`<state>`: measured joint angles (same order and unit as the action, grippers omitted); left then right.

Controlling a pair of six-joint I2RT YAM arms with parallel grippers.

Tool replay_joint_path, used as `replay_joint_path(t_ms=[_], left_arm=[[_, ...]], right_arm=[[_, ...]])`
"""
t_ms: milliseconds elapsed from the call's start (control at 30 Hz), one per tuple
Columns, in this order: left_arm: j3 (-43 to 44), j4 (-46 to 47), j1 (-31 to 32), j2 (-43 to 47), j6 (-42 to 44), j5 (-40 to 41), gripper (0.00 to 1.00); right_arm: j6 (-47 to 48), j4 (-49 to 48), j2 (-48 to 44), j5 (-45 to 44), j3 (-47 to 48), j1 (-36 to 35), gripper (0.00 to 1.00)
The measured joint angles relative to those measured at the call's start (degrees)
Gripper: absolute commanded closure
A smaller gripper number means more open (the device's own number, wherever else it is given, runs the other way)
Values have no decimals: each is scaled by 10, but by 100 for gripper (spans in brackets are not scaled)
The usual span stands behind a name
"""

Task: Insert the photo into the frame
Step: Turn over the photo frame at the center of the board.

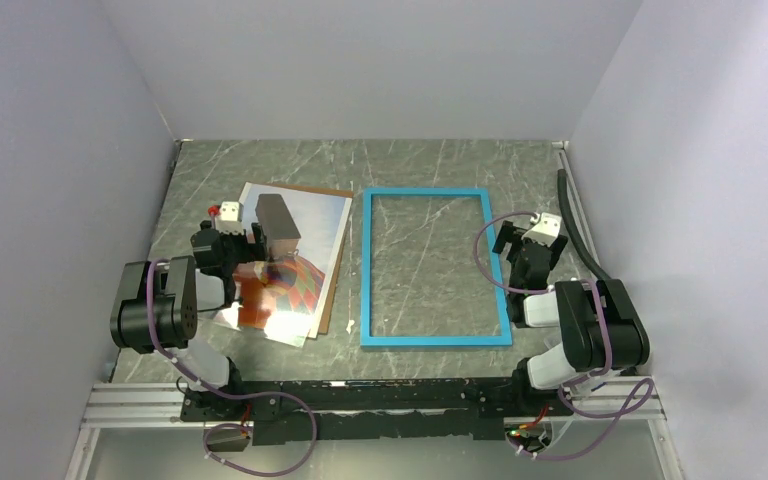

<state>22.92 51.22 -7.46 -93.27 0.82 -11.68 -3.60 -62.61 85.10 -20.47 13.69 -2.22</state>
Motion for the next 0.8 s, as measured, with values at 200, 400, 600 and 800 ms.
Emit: replay_joint_path(t_ms=[200, 400, 600, 800], left_arm=[[0, 0, 0, 0, 0, 0, 5], [0, 0, 0, 0, 0, 0, 5], [41, -108, -18, 22, -17, -4, 5], [302, -425, -33, 39, 3, 1, 9]], right_arm=[[0, 0, 0, 0, 0, 0, 0], [0, 0, 0, 0, 0, 0, 0], [2, 168, -28, -31, 83, -19, 0], [-76, 425, -30, -2, 366, -31, 0]])
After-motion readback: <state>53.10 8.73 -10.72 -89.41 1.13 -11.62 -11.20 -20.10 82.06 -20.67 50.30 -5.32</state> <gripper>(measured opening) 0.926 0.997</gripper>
